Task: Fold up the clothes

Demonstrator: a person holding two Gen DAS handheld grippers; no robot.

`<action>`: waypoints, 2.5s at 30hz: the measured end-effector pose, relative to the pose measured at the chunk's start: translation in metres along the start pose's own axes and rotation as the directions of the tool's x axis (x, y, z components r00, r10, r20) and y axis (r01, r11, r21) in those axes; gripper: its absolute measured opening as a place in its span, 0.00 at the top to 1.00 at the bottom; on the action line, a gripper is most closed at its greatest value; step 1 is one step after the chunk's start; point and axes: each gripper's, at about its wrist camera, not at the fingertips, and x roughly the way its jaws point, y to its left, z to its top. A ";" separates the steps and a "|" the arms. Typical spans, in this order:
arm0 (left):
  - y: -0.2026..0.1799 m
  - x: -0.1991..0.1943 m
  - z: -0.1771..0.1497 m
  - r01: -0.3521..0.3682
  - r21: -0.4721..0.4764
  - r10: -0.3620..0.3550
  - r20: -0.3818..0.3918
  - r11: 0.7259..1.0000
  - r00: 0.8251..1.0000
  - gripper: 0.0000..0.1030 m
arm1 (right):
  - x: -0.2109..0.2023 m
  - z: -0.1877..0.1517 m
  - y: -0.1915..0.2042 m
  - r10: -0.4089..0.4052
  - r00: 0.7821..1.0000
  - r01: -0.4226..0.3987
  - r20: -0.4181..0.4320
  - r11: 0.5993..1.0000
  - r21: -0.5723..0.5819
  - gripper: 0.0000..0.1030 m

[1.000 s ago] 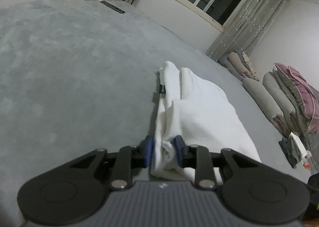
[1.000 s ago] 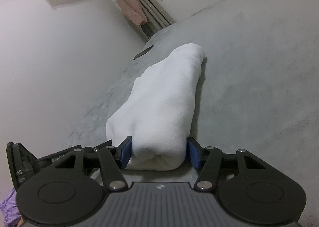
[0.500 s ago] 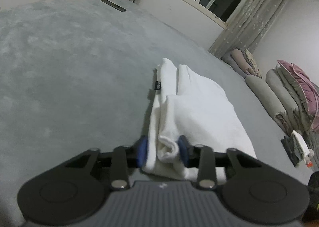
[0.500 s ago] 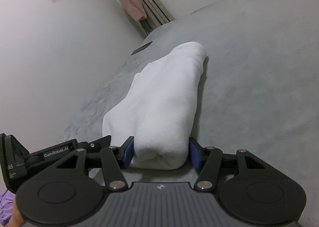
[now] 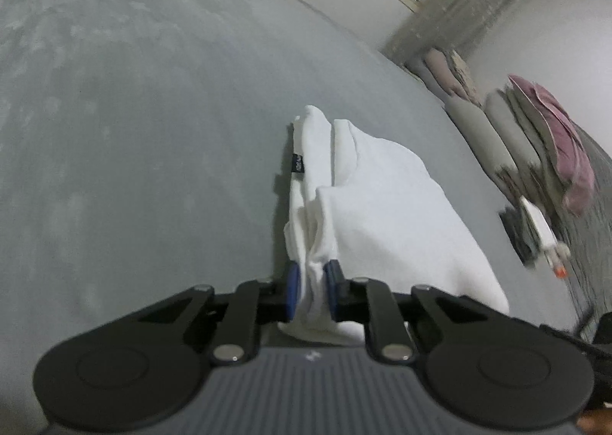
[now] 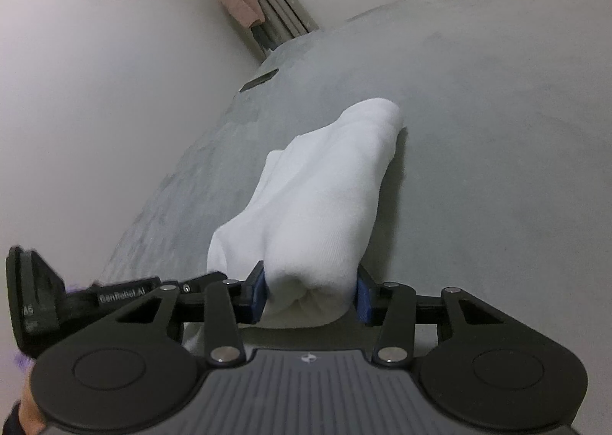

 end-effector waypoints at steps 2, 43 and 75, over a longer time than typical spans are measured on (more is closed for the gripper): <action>-0.006 -0.001 -0.008 -0.027 0.062 0.027 0.009 0.998 1.000 0.87 | -0.011 -0.018 -0.010 0.005 1.000 -0.004 -0.018 1.000 0.009 0.56; -0.012 0.027 0.009 -0.038 0.231 0.009 0.127 0.972 0.992 0.75 | 0.069 0.050 -0.068 0.105 0.994 -0.106 0.005 0.992 0.076 0.53; -0.006 0.027 0.000 -0.032 0.253 -0.005 0.144 0.967 0.990 0.74 | 0.127 0.110 -0.097 0.074 0.980 -0.086 0.186 0.995 0.059 0.76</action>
